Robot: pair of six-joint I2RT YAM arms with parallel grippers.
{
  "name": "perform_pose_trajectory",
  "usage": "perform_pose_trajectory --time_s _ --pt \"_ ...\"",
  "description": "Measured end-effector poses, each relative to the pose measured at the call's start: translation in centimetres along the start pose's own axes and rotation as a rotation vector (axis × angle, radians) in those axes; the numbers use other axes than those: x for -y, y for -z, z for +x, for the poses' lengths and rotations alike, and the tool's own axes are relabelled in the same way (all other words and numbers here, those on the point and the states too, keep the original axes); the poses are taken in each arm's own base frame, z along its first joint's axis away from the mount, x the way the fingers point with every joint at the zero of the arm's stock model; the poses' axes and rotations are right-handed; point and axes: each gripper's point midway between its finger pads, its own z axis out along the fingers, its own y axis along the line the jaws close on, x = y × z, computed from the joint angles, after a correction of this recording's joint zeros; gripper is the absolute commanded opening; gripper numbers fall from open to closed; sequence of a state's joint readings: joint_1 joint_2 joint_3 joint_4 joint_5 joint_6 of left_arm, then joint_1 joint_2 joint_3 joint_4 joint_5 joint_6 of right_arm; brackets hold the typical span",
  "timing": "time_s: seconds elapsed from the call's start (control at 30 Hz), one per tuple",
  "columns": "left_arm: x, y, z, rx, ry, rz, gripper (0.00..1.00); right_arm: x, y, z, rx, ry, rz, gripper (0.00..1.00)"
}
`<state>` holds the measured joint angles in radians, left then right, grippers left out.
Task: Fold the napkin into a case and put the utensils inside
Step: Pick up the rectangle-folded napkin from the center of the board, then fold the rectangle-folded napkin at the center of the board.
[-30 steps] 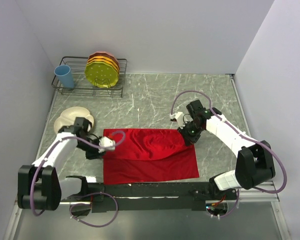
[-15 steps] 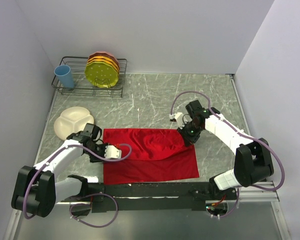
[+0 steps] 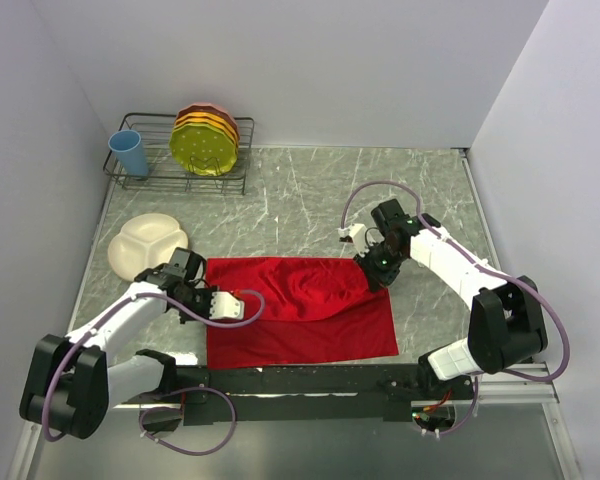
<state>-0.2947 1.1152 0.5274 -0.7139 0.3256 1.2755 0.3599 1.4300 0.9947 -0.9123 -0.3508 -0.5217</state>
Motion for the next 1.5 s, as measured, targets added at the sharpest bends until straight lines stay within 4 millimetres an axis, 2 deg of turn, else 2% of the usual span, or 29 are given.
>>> perform_pose_trajectory --time_s 0.1,0.27,0.33,0.43,0.53,0.8,0.87,0.9,0.93,0.97,1.0,1.07,1.1,1.17,1.23,1.37,1.43,1.5 --pt "0.4 0.7 -0.4 0.008 0.002 0.023 0.01 0.0 0.4 -0.5 0.011 0.004 -0.001 0.00" --pt "0.2 3.6 -2.8 0.065 -0.052 0.035 0.01 -0.5 1.4 -0.3 0.017 0.025 -0.004 0.00" --pt "0.7 4.6 -3.8 0.091 -0.085 0.053 0.01 -0.9 2.0 0.0 0.017 0.040 -0.003 0.00" --pt "2.4 5.3 -5.1 0.123 -0.124 0.117 0.01 -1.3 2.8 0.7 0.023 0.070 0.003 0.00" --pt "4.9 5.7 -5.7 0.136 -0.155 0.208 0.01 -2.0 2.9 2.2 0.002 0.091 -0.006 0.00" --pt "8.9 6.2 -7.1 0.156 -0.247 0.357 0.01 -3.6 1.7 6.3 -0.092 0.130 -0.052 0.00" --pt "9.6 6.3 -7.5 0.153 -0.266 0.401 0.14 -3.9 1.6 6.7 -0.108 0.144 -0.061 0.00" --pt "9.9 6.3 -7.6 0.150 -0.277 0.422 0.25 -3.9 1.5 6.6 -0.111 0.156 -0.062 0.09" --pt "10.1 6.3 -7.7 0.146 -0.281 0.439 0.45 -4.1 1.4 6.6 -0.115 0.173 -0.067 0.19" --pt "10.2 6.3 -7.8 0.142 -0.284 0.450 0.50 -4.4 1.4 6.6 -0.124 0.187 -0.076 0.34" --pt "10.2 6.3 -7.8 0.140 -0.287 0.457 0.54 -4.6 1.3 6.8 -0.137 0.197 -0.087 0.61" --pt "10.4 6.4 -7.8 0.132 -0.273 0.464 0.56 -5.0 1.4 7.0 -0.166 0.206 -0.117 0.75" --pt "10.3 6.5 -7.8 0.125 -0.252 0.462 0.57 -5.1 1.7 6.8 -0.170 0.208 -0.123 0.78" --pt "9.6 7.0 -8.1 0.125 -0.203 0.434 0.56 -5.1 2.7 5.8 -0.149 0.215 -0.121 0.77" --pt "7.7 7.7 -8.5 0.144 -0.117 0.379 0.54 -4.5 3.9 4.1 -0.093 0.212 -0.097 0.74" --pt "0.6 8.7 -8.7 0.193 0.138 0.216 0.48 -1.2 5.7 0.3 0.001 0.143 -0.029 0.62" --pt "-2.9 8.1 -8.3 0.210 0.254 0.169 0.46 1.0 5.4 -1.7 0.015 0.101 -0.007 0.57" --pt "-6.0 6.6 -7.4 0.214 0.360 0.131 0.44 3.2 4.3 -3.8 0.019 0.077 0.009 0.55"
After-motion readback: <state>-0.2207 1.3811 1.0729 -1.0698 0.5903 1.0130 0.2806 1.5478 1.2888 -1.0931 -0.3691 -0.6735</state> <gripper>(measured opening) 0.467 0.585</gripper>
